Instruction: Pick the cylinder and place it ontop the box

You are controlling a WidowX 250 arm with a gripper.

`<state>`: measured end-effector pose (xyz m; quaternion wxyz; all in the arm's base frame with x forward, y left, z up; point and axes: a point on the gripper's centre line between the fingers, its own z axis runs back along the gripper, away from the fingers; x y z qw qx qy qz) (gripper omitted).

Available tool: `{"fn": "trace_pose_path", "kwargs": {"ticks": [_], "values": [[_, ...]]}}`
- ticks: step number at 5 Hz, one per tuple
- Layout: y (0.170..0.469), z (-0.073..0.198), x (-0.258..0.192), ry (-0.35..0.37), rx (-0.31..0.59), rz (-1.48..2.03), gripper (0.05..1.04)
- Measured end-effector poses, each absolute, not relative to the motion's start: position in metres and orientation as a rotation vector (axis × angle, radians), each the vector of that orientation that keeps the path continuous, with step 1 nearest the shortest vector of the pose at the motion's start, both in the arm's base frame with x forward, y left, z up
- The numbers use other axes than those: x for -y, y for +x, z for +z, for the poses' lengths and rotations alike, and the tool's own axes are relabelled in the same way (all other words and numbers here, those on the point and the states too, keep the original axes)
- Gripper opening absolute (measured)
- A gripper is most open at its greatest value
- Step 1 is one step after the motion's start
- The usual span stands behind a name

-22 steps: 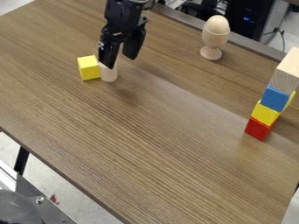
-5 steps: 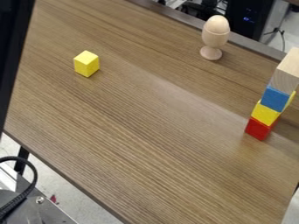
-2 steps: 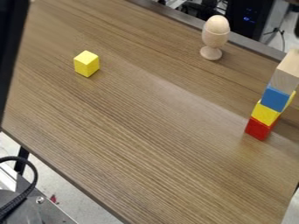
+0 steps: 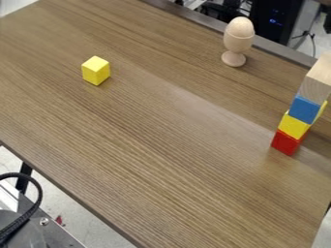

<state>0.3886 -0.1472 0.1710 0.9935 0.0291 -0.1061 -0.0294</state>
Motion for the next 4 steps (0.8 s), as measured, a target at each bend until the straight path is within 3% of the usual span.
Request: {"fn": "trace_pose_path", "kwargs": {"ticks": [2,4], "values": [[0.378,0.176,0.141,0.065,0.224,-0.056,0.556],[0.374,0.162,0.14,0.071,0.198,-0.06,0.556]]}}
